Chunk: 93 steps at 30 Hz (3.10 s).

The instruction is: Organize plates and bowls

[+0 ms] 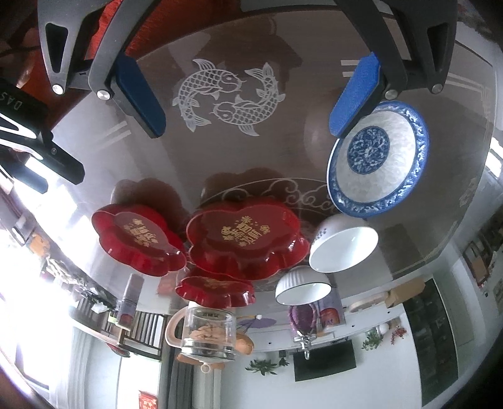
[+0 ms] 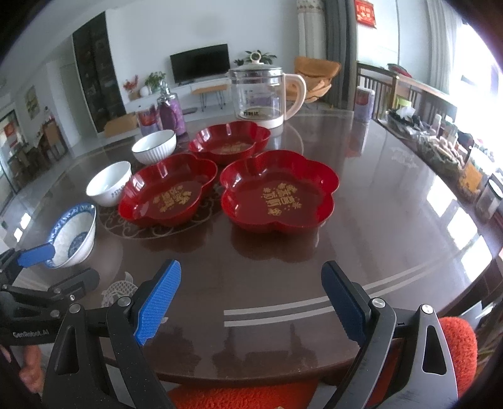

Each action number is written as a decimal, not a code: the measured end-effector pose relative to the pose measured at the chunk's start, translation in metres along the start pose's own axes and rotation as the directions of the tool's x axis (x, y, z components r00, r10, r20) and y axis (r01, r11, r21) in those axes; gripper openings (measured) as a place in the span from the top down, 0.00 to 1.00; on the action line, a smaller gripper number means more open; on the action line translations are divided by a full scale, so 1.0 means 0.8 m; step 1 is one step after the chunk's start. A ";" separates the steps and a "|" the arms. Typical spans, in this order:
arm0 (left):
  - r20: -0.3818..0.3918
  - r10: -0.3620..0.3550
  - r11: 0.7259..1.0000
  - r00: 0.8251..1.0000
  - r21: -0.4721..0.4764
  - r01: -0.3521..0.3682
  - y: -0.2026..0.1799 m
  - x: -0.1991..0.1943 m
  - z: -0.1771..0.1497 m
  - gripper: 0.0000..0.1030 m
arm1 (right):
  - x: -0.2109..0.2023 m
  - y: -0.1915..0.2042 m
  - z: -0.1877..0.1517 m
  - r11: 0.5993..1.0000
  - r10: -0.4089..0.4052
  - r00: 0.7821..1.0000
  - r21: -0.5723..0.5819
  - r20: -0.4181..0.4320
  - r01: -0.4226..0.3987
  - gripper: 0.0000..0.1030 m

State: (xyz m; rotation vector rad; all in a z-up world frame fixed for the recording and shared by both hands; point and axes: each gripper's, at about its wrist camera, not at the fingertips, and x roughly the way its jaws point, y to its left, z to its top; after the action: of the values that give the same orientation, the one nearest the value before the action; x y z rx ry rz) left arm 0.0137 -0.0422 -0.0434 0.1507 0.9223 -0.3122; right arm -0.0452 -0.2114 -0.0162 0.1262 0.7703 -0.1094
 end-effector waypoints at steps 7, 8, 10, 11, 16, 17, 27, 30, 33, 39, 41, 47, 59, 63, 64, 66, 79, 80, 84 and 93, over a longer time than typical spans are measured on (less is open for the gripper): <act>-0.008 -0.019 1.000 1.000 -0.017 0.019 0.003 0.001 0.002 0.00 | 0.001 -0.002 -0.001 1.000 0.004 1.000 0.005 -0.009 -0.004 0.10; -0.009 -0.022 1.000 1.000 -0.021 0.021 0.004 0.001 0.003 0.00 | 0.002 -0.002 -0.001 1.000 0.001 1.000 0.005 -0.011 -0.001 0.10; -0.013 -0.026 0.999 1.000 -0.025 0.026 0.004 0.002 0.003 0.00 | 0.003 -0.002 -0.002 1.000 -0.002 1.000 0.004 -0.015 0.002 0.10; -0.017 -0.031 0.999 0.999 -0.029 0.030 0.005 0.003 0.002 0.00 | 0.005 -0.002 -0.002 1.000 -0.003 1.000 0.004 -0.016 0.003 0.10; -0.025 -0.044 0.998 0.999 -0.048 0.043 0.009 0.006 0.002 0.00 | 0.006 -0.001 -0.003 1.000 -0.005 1.000 0.000 -0.020 0.005 0.10; -0.026 -0.044 0.998 0.999 -0.052 0.042 0.010 0.006 0.002 0.00 | 0.007 0.000 -0.003 1.000 -0.005 1.000 0.000 -0.022 0.005 0.10; -0.032 -0.040 0.998 0.999 -0.051 0.038 0.011 0.007 0.002 0.00 | 0.011 -0.001 -0.005 1.000 -0.005 0.999 -0.001 -0.038 0.005 0.10; -0.031 -0.045 0.998 0.999 -0.048 0.043 0.010 0.007 0.002 0.00 | 0.012 -0.001 -0.005 1.000 -0.005 0.999 -0.003 -0.043 0.004 0.10; -0.028 -0.043 0.998 0.999 -0.038 0.042 0.007 0.006 0.002 0.00 | 0.013 0.000 -0.005 1.000 -0.006 0.999 -0.007 -0.045 0.006 0.10; -0.028 -0.046 0.998 0.999 -0.042 0.044 0.008 0.005 0.003 0.00 | 0.013 0.001 -0.006 1.000 -0.005 0.999 -0.008 -0.045 0.005 0.10; -0.027 -0.044 0.998 0.999 -0.043 0.043 0.008 0.005 0.003 0.00 | 0.013 0.001 -0.006 1.000 -0.006 0.999 -0.009 -0.045 0.006 0.10; -0.022 -0.052 0.998 0.998 -0.035 0.052 0.010 0.005 0.011 0.00 | 0.014 0.002 -0.007 1.000 -0.004 0.999 -0.011 -0.048 0.004 0.10; -0.022 -0.245 0.964 0.969 0.103 0.246 -0.033 0.048 0.196 0.00 | -0.014 -0.111 0.048 0.980 -0.128 0.991 0.154 0.023 0.123 0.10; -0.114 -0.265 0.949 0.958 0.144 0.280 -0.069 0.116 0.244 0.00 | 0.007 -0.161 0.057 0.959 -0.020 0.998 0.281 -0.058 0.036 0.10; -0.140 -0.267 0.948 0.954 0.138 0.286 -0.076 0.134 0.253 0.00 | 0.017 -0.171 0.056 0.947 0.024 0.997 0.322 -0.078 0.003 0.10; -0.194 -0.277 0.946 0.941 0.113 0.302 -0.085 0.167 0.265 0.04 | 0.031 -0.183 0.051 0.925 0.076 0.992 0.378 -0.100 -0.033 0.10; -0.334 -0.192 0.932 0.923 0.231 0.278 -0.130 0.246 0.247 0.46 | 0.104 -0.192 0.060 0.874 0.207 0.967 0.472 -0.150 -0.114 0.12; -0.339 -0.191 0.934 0.921 0.225 0.276 -0.130 0.250 0.248 0.52 | 0.109 -0.191 0.063 0.877 0.207 0.966 0.466 -0.153 -0.114 0.13; -0.357 -0.181 0.941 0.917 0.210 0.267 -0.132 0.261 0.241 0.71 | 0.134 -0.181 0.075 0.902 0.187 0.966 0.421 -0.179 -0.097 0.74; -0.341 -0.158 0.951 0.927 0.201 0.236 -0.136 0.252 0.232 0.86 | 0.164 -0.181 0.076 0.919 0.166 0.957 0.391 -0.240 -0.061 0.91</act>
State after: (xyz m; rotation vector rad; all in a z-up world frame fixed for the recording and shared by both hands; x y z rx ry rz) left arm 0.2322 -0.2334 -0.0935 0.3386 1.2262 -0.6010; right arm 0.0691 -0.3703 -0.0752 0.5655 1.0058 -0.1310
